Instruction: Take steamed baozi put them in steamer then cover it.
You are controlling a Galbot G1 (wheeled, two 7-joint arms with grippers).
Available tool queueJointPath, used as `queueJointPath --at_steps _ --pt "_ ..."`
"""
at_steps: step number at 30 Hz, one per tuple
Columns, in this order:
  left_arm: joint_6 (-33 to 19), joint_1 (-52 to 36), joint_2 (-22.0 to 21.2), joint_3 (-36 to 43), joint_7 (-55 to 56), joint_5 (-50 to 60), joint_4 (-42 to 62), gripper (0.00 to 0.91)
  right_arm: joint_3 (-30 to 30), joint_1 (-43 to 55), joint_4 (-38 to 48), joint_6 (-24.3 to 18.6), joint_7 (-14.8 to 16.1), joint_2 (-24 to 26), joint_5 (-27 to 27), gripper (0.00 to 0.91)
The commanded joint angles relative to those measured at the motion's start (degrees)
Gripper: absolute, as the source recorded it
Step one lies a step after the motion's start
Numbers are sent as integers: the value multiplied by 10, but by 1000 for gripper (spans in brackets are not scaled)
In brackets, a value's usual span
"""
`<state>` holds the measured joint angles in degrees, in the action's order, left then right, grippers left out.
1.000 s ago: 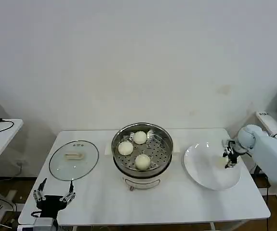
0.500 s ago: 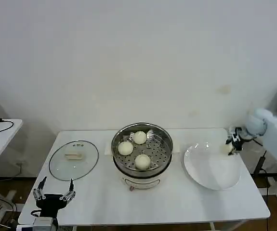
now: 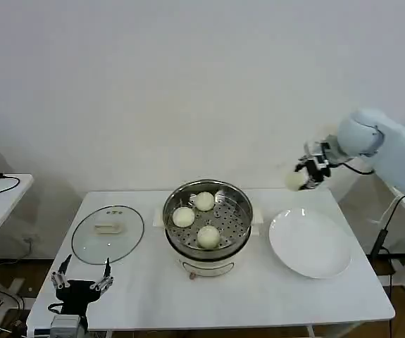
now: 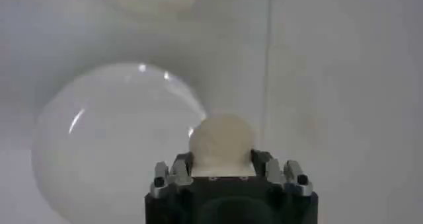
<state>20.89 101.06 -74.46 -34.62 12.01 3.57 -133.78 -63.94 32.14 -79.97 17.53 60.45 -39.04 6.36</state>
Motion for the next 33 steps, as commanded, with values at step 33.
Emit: queueJointPath --at_steps 33 --pt "2 -17 4 -11 -2 -13 7 907 -156 1 29 226 -175 -218 289 605"
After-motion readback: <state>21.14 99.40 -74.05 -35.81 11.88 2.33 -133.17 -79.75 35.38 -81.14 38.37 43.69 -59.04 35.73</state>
